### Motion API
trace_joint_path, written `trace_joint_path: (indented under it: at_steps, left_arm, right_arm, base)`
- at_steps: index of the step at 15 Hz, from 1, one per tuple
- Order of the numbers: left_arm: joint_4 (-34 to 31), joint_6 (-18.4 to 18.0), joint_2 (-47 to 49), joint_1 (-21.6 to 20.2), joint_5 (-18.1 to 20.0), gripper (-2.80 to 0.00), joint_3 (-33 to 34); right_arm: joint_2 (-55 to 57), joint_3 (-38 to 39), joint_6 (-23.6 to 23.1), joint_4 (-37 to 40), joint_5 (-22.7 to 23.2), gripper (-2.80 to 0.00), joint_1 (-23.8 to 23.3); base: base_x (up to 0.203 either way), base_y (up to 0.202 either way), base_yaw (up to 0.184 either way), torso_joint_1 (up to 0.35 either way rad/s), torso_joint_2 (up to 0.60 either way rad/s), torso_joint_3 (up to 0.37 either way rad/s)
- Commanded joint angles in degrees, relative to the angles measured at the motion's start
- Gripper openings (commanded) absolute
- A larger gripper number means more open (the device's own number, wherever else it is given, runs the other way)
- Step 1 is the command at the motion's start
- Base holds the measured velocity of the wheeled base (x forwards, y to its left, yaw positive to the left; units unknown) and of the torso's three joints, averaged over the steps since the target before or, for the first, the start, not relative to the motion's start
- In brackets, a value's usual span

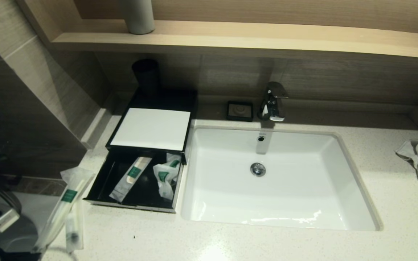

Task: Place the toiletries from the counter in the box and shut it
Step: Pick up the bathroom toiletry

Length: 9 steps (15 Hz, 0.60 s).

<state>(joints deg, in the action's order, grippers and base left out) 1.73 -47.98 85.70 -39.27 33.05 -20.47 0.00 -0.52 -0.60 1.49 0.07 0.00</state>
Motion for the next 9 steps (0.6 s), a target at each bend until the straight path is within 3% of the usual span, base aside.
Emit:
trace_joint_path:
  at_steps: [1, 9]
  left_arm:
    - [0.03, -0.27, -0.14, -0.02, 0.18, -2.80, -0.04]
    - [-0.06, 1.69, -3.15, -0.02, 0.88, -2.80, -0.88]
  right_arm:
    - [0.00, 0.00, -0.02, 0.01, 0.01, -2.80, 0.00]
    - [0.00, 0.00, -0.02, 0.01, 0.01, -2.80, 0.00]
  base:
    - [0.000, 0.000, 0.000, 0.000, 0.00, 0.000]
    - [0.000, 0.000, 0.000, 0.000, 0.00, 0.000]
